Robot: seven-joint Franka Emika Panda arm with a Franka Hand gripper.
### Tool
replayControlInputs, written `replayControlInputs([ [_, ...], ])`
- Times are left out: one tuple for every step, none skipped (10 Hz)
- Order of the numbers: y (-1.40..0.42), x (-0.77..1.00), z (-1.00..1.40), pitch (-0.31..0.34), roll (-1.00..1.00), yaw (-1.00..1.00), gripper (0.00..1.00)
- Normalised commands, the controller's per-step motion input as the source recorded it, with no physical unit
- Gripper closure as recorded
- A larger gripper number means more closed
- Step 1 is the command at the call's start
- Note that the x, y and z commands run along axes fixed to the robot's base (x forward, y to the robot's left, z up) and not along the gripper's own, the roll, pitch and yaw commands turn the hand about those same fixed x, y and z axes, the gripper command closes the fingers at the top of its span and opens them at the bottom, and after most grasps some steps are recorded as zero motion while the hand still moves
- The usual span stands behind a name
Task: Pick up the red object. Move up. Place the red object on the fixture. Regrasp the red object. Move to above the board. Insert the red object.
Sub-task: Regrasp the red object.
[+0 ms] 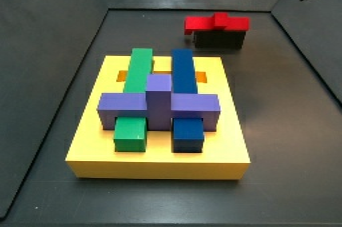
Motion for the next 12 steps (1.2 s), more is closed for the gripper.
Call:
replayControlInputs([
  [-0.45, 0.02, -0.06, 0.146, 1.00, -0.14, 0.00],
  [-0.41, 0.03, -0.06, 0.231, 1.00, -0.19, 0.00],
  [-0.24, 0.00, -0.21, 0.269, 0.88, -0.12, 0.00],
  [-0.02, -0.07, -0.02, 0.151, 0.60, 0.00, 0.00],
  [0.03, 0.00, 0.00, 0.000, 0.00, 0.00, 0.00],
  [0.00, 0.03, -0.34, 0.000, -0.04, 0.00, 0.00],
  [0.00, 0.12, -0.46, 0.000, -0.19, -0.01, 0.00],
  [0.00, 0.06, -0.63, -0.089, -0.35, -0.01, 0.00],
  [0.01, 0.00, -0.55, -0.094, -0.35, 0.00, 0.00],
  [0.00, 0.00, -0.31, 0.000, -0.26, -0.01, 0.00],
  [0.00, 0.00, -0.21, 0.000, -0.05, -0.08, 0.00],
  [0.00, 0.00, -0.21, 0.000, 0.00, -0.08, 0.00],
])
